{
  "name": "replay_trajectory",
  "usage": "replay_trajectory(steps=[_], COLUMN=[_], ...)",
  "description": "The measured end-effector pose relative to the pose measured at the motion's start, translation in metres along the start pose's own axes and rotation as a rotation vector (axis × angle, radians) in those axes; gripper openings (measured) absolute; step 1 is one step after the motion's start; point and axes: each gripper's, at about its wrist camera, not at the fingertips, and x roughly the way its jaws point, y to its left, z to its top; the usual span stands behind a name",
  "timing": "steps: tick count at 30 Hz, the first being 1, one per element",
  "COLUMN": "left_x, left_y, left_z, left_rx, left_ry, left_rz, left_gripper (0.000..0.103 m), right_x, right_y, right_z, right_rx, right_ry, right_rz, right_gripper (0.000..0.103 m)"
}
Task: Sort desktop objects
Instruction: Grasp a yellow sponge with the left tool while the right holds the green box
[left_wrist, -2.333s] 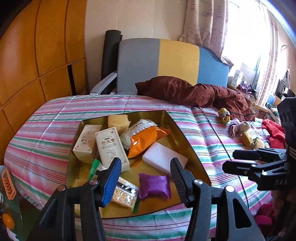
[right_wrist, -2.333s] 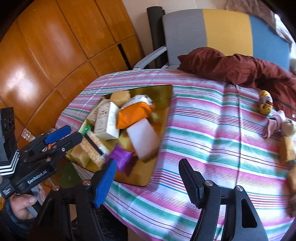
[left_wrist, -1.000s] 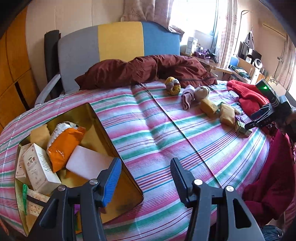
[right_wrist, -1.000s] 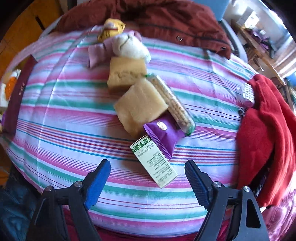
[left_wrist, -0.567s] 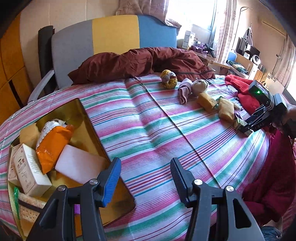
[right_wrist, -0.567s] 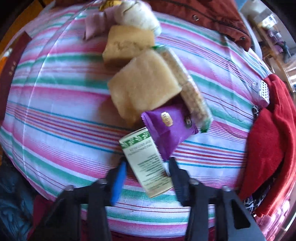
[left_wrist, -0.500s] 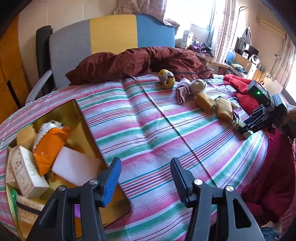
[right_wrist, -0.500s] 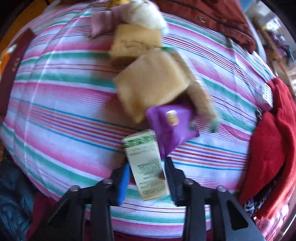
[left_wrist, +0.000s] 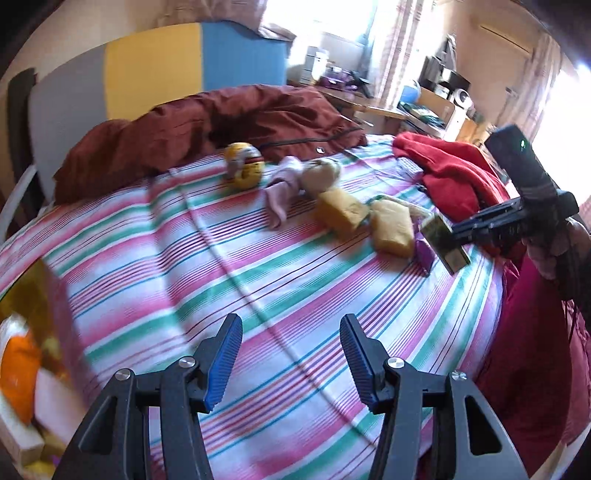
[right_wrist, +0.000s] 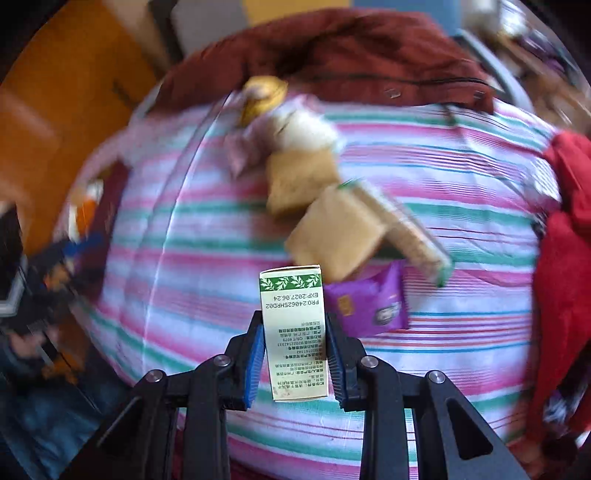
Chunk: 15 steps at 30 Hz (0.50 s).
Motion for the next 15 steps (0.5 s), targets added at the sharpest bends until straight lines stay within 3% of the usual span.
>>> replay_trajectory(steps=[6, 15], left_x=[0.038, 0.095], left_y=[-0.032, -0.069], left_z=[0.024, 0.061], left_rx=[0.068, 0.036], left_ry=[0.04, 0.106], left_rz=[-0.062, -0.169], left_gripper=[0.056, 0.055], right_x=[-0.018, -0.01], right_y=[-0.022, -0.04], right_z=[0.012, 0.012], right_rx=[0.167, 0.259], right_ry=[-0.133, -0.108], right_rz=[-0.036, -0.126], right_gripper=[0.031, 0.031])
